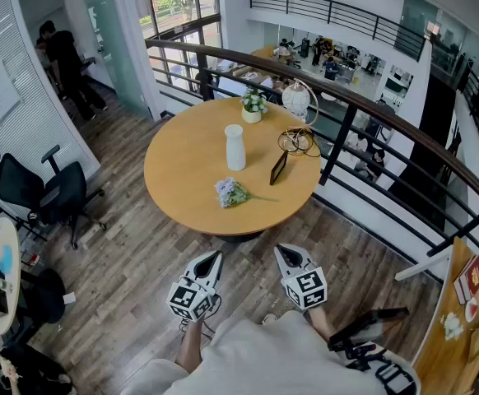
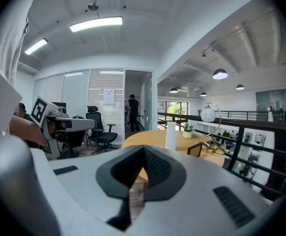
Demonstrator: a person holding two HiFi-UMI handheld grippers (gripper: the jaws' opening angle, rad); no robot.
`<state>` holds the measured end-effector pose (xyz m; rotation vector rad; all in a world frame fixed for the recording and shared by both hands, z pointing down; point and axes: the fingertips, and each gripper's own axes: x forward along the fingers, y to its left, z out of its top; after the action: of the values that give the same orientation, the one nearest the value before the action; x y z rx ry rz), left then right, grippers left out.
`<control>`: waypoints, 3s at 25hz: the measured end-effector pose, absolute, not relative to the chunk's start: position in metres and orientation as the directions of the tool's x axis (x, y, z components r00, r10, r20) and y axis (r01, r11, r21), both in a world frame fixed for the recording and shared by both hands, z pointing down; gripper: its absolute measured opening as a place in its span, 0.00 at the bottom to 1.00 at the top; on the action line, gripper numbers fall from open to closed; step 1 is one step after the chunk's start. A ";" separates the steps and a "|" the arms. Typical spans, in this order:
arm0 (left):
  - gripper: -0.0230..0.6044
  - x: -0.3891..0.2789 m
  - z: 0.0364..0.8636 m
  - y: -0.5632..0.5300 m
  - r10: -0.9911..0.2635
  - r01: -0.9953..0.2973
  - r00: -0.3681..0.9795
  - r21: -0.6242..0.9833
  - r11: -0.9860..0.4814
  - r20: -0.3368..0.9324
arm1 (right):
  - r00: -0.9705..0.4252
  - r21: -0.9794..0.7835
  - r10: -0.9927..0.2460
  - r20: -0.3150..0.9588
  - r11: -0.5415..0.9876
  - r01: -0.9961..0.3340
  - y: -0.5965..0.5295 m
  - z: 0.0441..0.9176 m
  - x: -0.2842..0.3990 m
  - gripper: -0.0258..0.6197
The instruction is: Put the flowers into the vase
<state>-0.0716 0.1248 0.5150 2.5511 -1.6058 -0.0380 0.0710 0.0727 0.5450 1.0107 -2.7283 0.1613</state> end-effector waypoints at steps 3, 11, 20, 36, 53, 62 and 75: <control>0.05 -0.071 0.516 0.123 -0.898 -0.895 0.437 0.119 -0.430 0.044 | -0.737 -0.022 -0.631 0.244 0.756 -0.654 0.071 0.546 0.070 0.05; 0.05 -0.068 0.523 0.122 -0.895 -0.893 0.441 0.125 -0.432 0.062 | -0.748 -0.086 -0.625 0.222 0.752 -0.654 0.067 0.543 0.071 0.05; 0.05 -0.063 0.524 0.123 -0.904 -0.903 0.422 0.129 -0.411 0.070 | -0.771 -0.128 -0.601 0.209 0.765 -0.631 0.067 0.543 0.077 0.05; 0.05 -0.027 0.531 0.114 -0.922 -0.923 0.378 0.113 -0.367 0.089 | -0.789 -0.136 -0.582 0.198 0.780 -0.610 0.056 0.552 0.117 0.05; 0.05 -0.029 0.548 0.065 -0.910 -0.913 0.399 0.141 -0.382 0.116 | -0.781 -0.142 -0.581 0.229 0.774 -0.617 0.015 0.571 0.111 0.05; 0.05 -0.081 0.545 -0.016 -0.896 -0.898 0.433 0.138 -0.419 0.098 | -0.759 -0.108 -0.607 0.236 0.760 -0.641 -0.062 0.564 0.055 0.05; 0.05 -0.179 0.520 -0.099 -0.890 -0.888 0.452 0.132 -0.441 0.065 | -0.752 -0.065 -0.626 0.205 0.758 -0.649 -0.150 0.531 -0.049 0.05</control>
<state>-0.1793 -0.0993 0.5201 2.5488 -1.5713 -0.0209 -0.0491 -0.1500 0.5306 1.0178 -2.7830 0.1978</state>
